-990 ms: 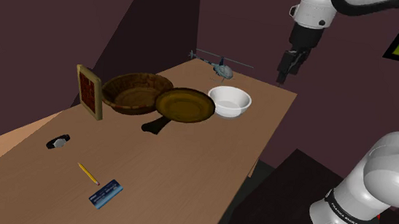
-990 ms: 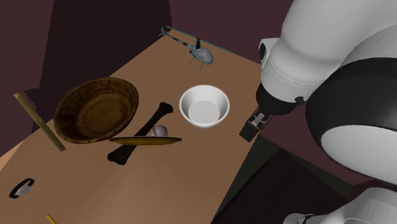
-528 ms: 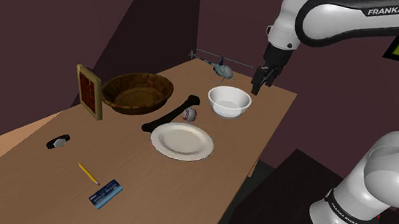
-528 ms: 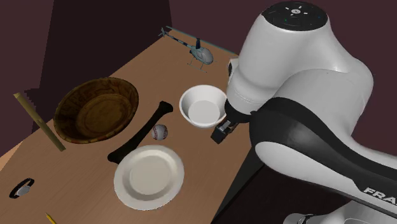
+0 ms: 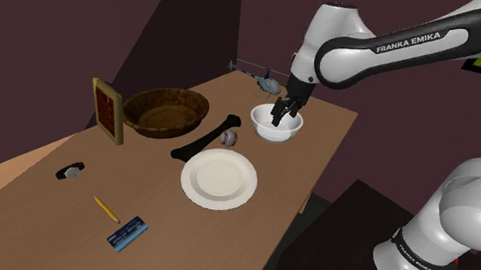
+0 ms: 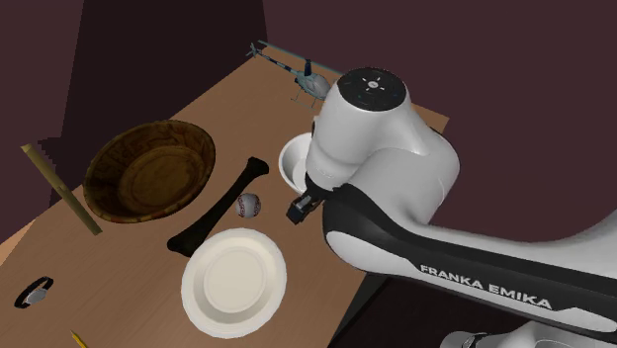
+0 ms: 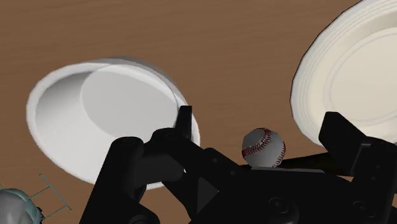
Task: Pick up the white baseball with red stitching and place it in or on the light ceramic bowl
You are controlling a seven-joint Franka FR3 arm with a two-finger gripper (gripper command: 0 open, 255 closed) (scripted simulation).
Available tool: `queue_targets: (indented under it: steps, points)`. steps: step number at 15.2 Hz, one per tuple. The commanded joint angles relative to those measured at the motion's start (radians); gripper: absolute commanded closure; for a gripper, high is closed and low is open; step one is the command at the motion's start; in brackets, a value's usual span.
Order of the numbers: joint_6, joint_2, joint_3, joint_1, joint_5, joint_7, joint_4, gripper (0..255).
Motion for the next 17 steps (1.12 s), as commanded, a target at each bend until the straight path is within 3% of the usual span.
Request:
queue_targets:
  steps: [1,10,14,17]
  points:
    - [0.081,0.072,0.01,0.002,0.003,0.011,0.016,0]
    - [0.366,0.403,0.047,0.013,-0.028,0.082,0.155,0]
    - [0.458,0.554,0.048,0.029,-0.066,0.125,0.256,0]
    - [0.482,0.593,0.043,0.035,-0.078,0.135,0.274,0]
